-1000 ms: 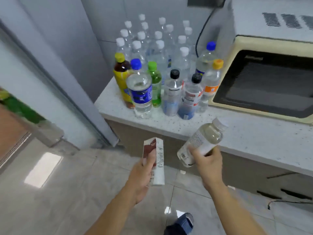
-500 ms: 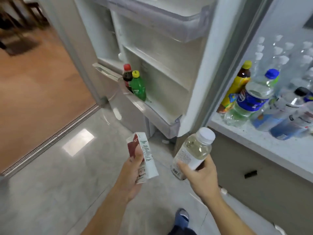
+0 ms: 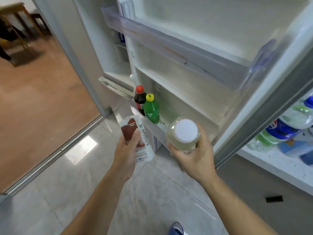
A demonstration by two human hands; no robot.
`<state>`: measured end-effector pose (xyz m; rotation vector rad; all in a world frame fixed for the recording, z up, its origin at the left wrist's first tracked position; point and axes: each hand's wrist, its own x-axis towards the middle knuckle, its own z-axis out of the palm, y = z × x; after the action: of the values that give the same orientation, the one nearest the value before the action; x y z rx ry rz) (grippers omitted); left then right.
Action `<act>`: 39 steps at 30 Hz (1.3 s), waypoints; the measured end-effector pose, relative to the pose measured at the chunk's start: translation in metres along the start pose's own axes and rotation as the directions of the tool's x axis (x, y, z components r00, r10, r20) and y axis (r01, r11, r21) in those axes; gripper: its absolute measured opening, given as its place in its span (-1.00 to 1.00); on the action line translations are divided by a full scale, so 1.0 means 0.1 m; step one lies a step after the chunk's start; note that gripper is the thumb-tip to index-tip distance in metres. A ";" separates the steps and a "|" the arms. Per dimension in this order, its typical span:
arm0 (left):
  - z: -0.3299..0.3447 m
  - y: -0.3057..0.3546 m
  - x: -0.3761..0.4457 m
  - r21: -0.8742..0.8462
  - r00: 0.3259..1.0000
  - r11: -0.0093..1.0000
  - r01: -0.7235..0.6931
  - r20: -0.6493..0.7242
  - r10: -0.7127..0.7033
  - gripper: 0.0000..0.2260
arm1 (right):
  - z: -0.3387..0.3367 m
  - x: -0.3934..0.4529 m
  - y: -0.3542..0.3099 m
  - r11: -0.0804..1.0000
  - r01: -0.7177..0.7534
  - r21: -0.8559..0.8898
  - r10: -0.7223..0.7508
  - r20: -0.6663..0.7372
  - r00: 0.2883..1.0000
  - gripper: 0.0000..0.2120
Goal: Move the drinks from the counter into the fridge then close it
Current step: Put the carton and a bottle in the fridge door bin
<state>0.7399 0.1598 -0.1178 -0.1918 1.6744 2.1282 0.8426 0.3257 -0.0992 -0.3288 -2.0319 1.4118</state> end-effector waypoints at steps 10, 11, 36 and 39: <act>0.42 0.63 0.90 0.344 0.896 0.851 -0.397 0.347 0.278 -0.64 | 0.29 0.51 0.31 0.931 -0.339 -0.136 0.321 -0.139 0.937 -0.48; 0.46 0.68 0.99 0.373 0.878 0.826 -0.422 0.396 0.270 -0.63 | 0.31 0.53 0.32 0.906 -0.381 -0.184 0.361 -0.131 0.923 -0.49; 0.81 0.74 1.66 0.451 0.449 -0.060 -0.891 0.853 -0.267 -0.62 | 0.34 0.42 0.07 0.729 -0.584 -0.358 0.494 -0.316 0.810 -0.57; 0.80 0.75 1.58 0.455 0.443 -0.019 -0.890 0.855 -0.269 -0.68 | 0.35 0.42 0.07 0.753 -0.569 -0.330 0.485 -0.307 0.819 -0.60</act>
<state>0.5790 0.2601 -0.0871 1.7067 2.0981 0.3142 0.7875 0.3253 -0.0982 -1.2761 -2.1372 1.1642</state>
